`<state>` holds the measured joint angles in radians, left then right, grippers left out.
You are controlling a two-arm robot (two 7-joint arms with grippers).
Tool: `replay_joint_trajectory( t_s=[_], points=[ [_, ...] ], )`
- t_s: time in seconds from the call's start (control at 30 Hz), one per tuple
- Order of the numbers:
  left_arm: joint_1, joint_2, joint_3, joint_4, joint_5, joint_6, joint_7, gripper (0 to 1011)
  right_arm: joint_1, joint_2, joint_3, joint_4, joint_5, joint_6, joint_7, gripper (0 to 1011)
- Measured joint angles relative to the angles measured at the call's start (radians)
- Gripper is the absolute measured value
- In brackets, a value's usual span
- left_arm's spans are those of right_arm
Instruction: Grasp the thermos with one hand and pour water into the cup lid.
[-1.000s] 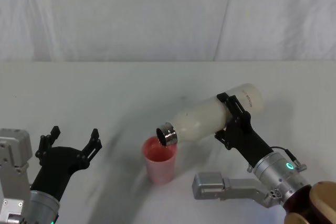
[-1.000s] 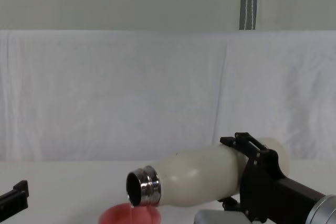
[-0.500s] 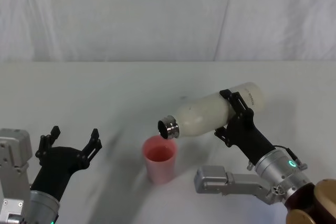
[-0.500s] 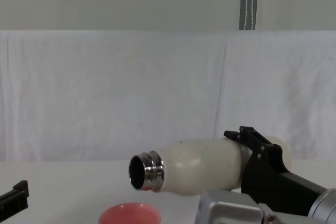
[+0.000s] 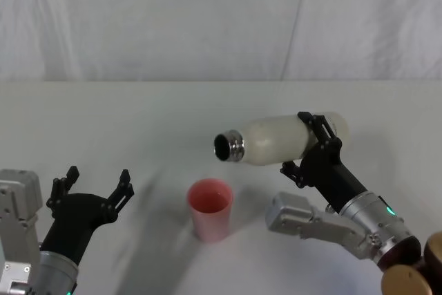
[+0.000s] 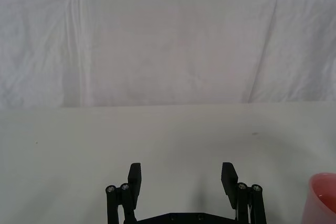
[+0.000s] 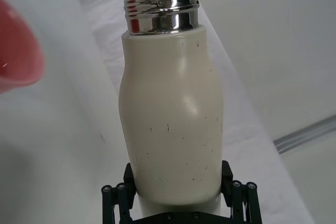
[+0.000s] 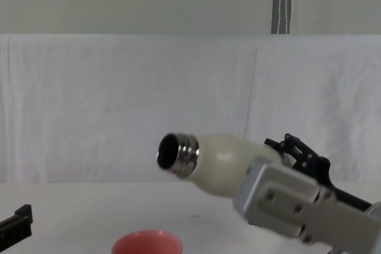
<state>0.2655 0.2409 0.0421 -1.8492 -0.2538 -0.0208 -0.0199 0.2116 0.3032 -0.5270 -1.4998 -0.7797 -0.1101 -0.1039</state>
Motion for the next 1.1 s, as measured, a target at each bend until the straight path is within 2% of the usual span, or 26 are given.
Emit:
replay_joint_trajectory(
  t_s=[0.2, 0.23, 0.3, 0.37, 0.5, 0.6, 0.73, 0.83, 1.1],
  points=[
    [0.000, 0.000, 0.000, 0.000, 0.000, 0.000, 0.000, 1001, -0.020, -0.026, 0.051, -0.015, 0.109, -0.019, 0.042, 960],
    [0.000, 0.000, 0.000, 0.000, 0.000, 0.000, 0.000, 1001, -0.020, -0.026, 0.051, -0.015, 0.109, -0.019, 0.042, 960],
    [0.000, 0.000, 0.000, 0.000, 0.000, 0.000, 0.000, 1001, -0.031, -0.038, 0.075, -0.022, 0.160, -0.025, 0.063, 960],
    [0.000, 0.000, 0.000, 0.000, 0.000, 0.000, 0.000, 1001, -0.047, -0.056, 0.113, -0.033, 0.245, -0.032, 0.096, 960],
    [0.000, 0.000, 0.000, 0.000, 0.000, 0.000, 0.000, 1001, -0.062, -0.075, 0.151, -0.043, 0.329, -0.036, 0.131, 960],
    [0.000, 0.000, 0.000, 0.000, 0.000, 0.000, 0.000, 1001, -0.082, -0.097, 0.198, -0.057, 0.437, -0.036, 0.176, 960],
    [0.000, 0.000, 0.000, 0.000, 0.000, 0.000, 0.000, 1001, -0.101, -0.116, 0.241, -0.069, 0.536, -0.031, 0.216, 960],
    [0.000, 0.000, 0.000, 0.000, 0.000, 0.000, 0.000, 1001, -0.113, -0.130, 0.268, -0.076, 0.600, -0.021, 0.240, 960],
    [0.000, 0.000, 0.000, 0.000, 0.000, 0.000, 0.000, 1001, -0.133, -0.153, 0.313, -0.079, 0.716, 0.005, 0.277, 960]
  ],
)
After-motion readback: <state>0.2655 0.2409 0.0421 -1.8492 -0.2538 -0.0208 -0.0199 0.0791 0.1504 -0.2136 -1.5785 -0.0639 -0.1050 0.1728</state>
